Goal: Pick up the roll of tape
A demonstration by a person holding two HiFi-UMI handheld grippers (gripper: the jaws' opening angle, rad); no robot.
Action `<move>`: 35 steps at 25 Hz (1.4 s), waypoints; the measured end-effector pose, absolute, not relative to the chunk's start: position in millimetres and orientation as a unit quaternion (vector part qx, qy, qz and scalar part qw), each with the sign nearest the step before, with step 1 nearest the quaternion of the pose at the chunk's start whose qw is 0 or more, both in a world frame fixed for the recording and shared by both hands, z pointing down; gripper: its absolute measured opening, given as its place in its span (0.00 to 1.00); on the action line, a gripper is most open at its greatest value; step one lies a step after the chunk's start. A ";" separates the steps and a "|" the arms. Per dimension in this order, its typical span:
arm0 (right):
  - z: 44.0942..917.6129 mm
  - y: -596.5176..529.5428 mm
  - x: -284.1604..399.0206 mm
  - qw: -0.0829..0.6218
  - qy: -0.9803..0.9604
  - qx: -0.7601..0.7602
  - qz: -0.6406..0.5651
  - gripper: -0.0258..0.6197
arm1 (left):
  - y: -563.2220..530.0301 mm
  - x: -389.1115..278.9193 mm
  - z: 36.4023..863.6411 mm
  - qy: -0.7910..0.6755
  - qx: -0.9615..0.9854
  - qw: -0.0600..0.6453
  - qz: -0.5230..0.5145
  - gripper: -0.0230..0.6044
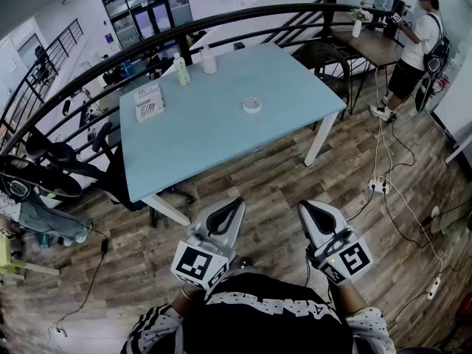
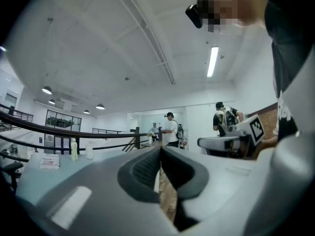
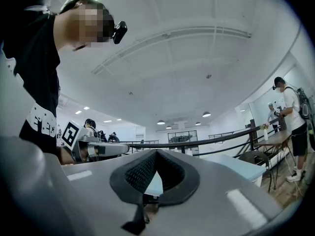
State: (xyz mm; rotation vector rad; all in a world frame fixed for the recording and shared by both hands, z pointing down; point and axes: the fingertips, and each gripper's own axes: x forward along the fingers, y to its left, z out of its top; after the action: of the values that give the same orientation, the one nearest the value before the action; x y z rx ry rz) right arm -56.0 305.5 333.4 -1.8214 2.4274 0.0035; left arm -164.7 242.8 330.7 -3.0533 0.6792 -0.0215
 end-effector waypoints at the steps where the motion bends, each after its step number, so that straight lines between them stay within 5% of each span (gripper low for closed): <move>1: 333.9 304.8 -56.9 0.051 0.799 -0.599 0.005 0.04 | 241.6 -165.9 331.6 0.217 -0.976 0.006 -0.008 0.04; 35: 349.0 219.6 -77.4 0.063 0.793 -0.606 -0.021 0.04 | 144.3 -195.7 349.9 0.224 -0.975 -0.009 -0.004 0.04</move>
State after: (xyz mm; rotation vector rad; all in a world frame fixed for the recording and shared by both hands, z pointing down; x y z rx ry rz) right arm -77.4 219.6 349.0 -1.8300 2.3969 -0.0648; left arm -195.7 144.3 349.9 -3.0789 0.7074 -0.0134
